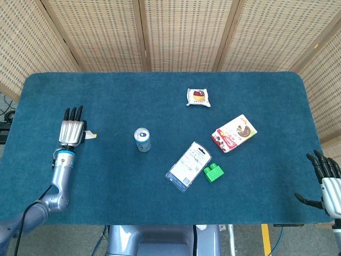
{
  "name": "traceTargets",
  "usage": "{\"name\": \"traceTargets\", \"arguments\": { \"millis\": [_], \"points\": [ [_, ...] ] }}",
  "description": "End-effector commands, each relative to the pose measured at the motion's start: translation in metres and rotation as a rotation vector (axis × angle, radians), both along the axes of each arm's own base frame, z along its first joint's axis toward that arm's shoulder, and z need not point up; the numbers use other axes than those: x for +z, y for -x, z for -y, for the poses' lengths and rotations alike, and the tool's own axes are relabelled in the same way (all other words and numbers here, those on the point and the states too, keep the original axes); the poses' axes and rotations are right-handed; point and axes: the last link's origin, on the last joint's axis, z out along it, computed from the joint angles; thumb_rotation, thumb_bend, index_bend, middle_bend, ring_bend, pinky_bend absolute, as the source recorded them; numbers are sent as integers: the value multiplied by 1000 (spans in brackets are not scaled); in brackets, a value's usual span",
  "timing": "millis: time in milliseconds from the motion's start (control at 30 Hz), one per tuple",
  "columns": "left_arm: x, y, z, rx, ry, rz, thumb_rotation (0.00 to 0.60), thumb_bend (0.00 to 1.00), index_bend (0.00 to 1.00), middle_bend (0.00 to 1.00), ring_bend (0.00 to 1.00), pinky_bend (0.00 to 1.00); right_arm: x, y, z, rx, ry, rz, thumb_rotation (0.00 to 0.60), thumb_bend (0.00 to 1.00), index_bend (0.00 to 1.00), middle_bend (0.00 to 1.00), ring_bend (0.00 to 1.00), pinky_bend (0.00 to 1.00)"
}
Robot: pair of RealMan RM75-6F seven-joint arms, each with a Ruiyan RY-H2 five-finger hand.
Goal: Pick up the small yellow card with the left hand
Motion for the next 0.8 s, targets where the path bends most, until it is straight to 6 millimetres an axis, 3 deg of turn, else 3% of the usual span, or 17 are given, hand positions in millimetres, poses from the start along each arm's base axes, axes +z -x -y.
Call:
{"name": "traceTargets", "arguments": {
  "millis": [33,400,567,800],
  "points": [
    [3,-1,-1,-6,-8,0,600,484,573,0,0,0,0,0,0,-1,0,0,600,102,0,0,0,0],
    [20,-10,-1,-51,-57,40,600,455,574,0,0,0,0,0,-1,-2,0,2,600,102,0,0,0,0],
    [35,-17,9,-77,-57,119,600,387,560,0,0,0,-1,0,-1,1,-3,-1,600,103,0,0,0,0],
    [54,-16,44,-79,-22,205,600,197,288,0,0,0,-1,-1,-2,4,-2,-7,600,105,0,0,0,0]
  ]
}}
